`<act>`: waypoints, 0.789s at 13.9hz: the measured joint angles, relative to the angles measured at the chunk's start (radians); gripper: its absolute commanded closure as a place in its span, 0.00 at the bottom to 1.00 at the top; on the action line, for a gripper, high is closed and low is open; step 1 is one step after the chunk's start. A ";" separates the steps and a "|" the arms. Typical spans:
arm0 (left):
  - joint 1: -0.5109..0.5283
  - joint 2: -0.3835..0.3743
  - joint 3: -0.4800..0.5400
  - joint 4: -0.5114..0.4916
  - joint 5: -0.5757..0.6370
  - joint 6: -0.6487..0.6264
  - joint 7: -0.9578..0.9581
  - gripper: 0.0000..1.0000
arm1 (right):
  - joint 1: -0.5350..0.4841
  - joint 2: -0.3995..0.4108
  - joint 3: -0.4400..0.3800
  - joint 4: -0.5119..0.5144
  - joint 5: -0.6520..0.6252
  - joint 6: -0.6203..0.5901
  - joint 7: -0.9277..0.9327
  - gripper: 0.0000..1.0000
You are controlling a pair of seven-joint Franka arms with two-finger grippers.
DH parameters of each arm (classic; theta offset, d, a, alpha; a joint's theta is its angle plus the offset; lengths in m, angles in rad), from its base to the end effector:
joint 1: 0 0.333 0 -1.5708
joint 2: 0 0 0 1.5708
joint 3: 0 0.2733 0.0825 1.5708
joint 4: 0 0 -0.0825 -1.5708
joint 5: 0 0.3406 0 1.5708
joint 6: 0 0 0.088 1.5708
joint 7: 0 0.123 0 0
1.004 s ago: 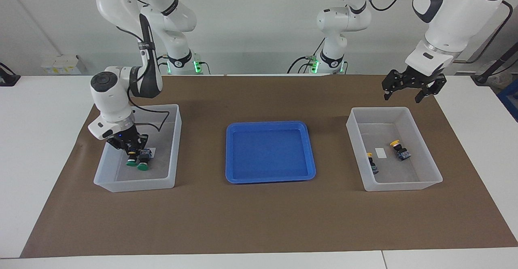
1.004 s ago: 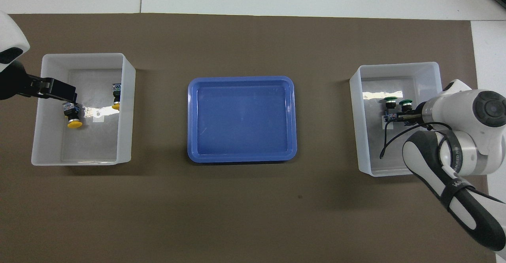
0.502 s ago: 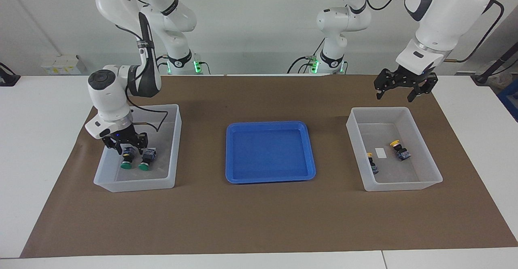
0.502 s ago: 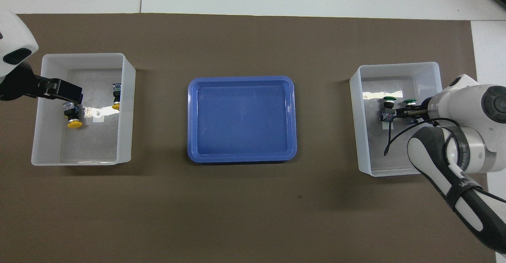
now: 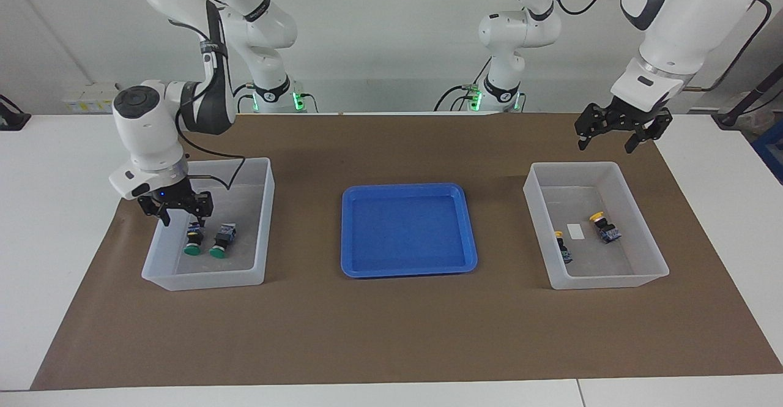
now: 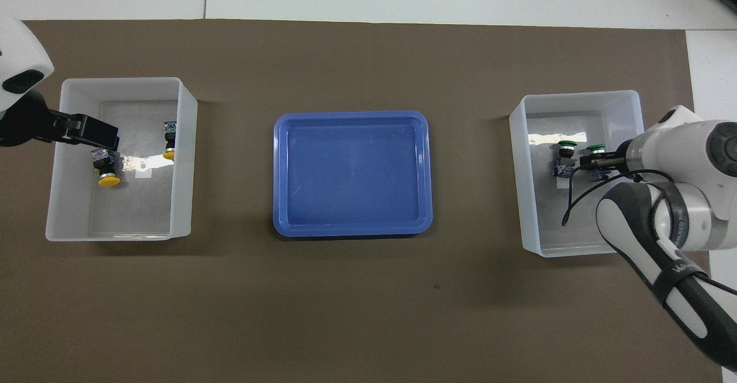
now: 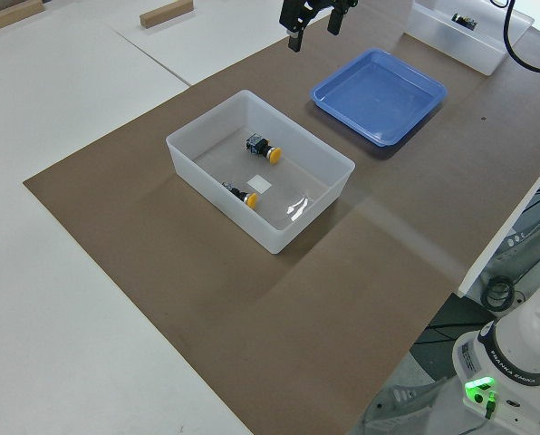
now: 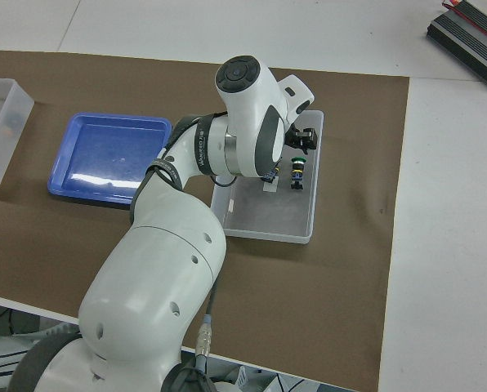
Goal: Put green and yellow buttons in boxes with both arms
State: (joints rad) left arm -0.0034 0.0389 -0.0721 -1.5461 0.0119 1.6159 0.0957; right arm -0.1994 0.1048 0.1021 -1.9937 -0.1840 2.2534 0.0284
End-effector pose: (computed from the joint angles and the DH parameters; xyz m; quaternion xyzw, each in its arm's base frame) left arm 0.5252 -0.0376 0.5604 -0.9962 0.0856 -0.0155 0.0047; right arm 0.5493 -0.0619 0.3888 0.9944 -0.0109 0.0751 0.0729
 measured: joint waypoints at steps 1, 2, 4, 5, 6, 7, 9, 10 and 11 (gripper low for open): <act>0.000 -0.002 0.001 0.000 0.000 0.000 0.000 0.00 | 0.000 -0.016 0.014 0.017 0.020 -0.038 0.029 0.00; 0.000 -0.002 0.002 0.000 0.000 0.001 0.000 0.00 | 0.001 -0.034 0.029 0.034 0.055 -0.076 0.062 0.00; 0.000 -0.002 0.003 0.000 0.000 0.003 0.000 0.00 | 0.006 -0.073 0.044 0.069 0.105 -0.154 0.107 0.00; 0.000 -0.002 0.003 0.000 0.000 0.004 0.000 0.00 | 0.007 -0.085 0.047 0.089 0.112 -0.194 0.122 0.00; 0.000 -0.002 0.003 0.000 0.000 0.004 0.000 0.00 | 0.008 -0.092 0.055 0.117 0.119 -0.242 0.145 0.00; 0.000 -0.002 0.003 0.000 0.000 0.005 0.000 0.00 | 0.008 -0.096 0.069 0.153 0.120 -0.302 0.179 0.00; 0.000 -0.002 0.003 0.000 0.000 0.005 0.000 0.00 | 0.010 -0.102 0.101 0.223 0.120 -0.407 0.220 0.00; 0.000 -0.002 0.003 0.000 0.000 0.005 0.000 0.00 | 0.010 -0.109 0.113 0.245 0.120 -0.444 0.224 0.00; 0.000 -0.002 0.003 0.000 0.000 0.005 0.000 0.00 | 0.010 -0.117 0.120 0.262 0.120 -0.473 0.224 0.00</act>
State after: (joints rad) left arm -0.0030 0.0367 -0.0695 -1.5462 0.0119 1.6212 0.0957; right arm -0.1889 -0.0119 0.2226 -1.7321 -0.0635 1.7800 0.2525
